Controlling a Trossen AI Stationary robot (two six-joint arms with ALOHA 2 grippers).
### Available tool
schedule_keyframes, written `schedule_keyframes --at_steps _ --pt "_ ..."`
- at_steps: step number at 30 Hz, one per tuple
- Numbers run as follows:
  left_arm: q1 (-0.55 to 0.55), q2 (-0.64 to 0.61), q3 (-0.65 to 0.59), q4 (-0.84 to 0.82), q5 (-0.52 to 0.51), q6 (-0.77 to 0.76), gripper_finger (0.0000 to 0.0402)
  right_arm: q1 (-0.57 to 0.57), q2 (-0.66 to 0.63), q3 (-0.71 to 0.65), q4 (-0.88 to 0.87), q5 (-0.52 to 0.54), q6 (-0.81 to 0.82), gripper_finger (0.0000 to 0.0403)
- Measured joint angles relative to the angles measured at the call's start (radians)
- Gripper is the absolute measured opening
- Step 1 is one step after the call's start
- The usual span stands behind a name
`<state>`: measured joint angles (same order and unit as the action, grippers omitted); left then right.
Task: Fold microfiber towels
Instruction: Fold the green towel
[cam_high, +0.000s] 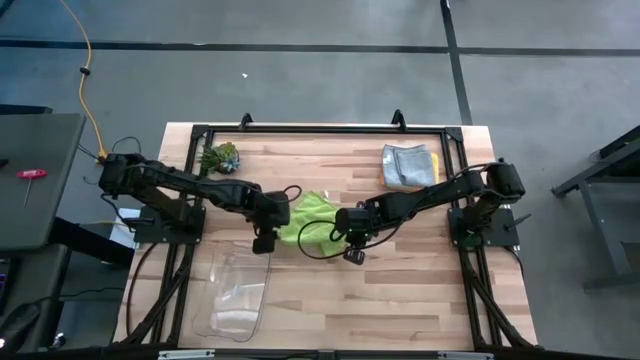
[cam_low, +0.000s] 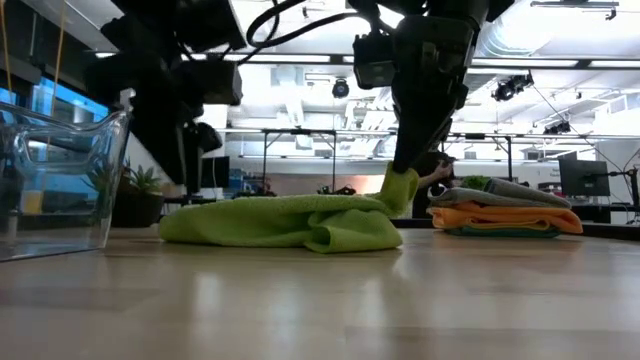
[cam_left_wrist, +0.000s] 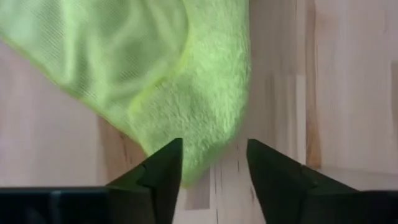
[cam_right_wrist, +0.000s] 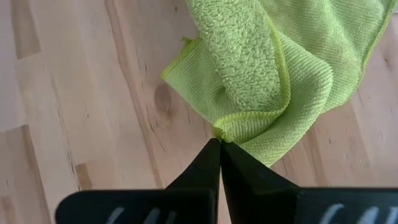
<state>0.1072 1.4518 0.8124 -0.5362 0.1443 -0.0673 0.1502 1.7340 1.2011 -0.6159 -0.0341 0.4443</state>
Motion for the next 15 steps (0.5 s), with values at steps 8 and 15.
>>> schedule_keyframes --at_steps 8,15 --pt "0.098 -0.085 0.001 0.049 0.006 0.056 0.0215 -0.001 0.0 0.0 0.006 0.0 -0.007 0.0" --pt "0.276 0.089 0.095 -0.025 0.233 0.165 0.0203 -0.002 0.0 0.0 0.022 -0.005 -0.008 0.0"
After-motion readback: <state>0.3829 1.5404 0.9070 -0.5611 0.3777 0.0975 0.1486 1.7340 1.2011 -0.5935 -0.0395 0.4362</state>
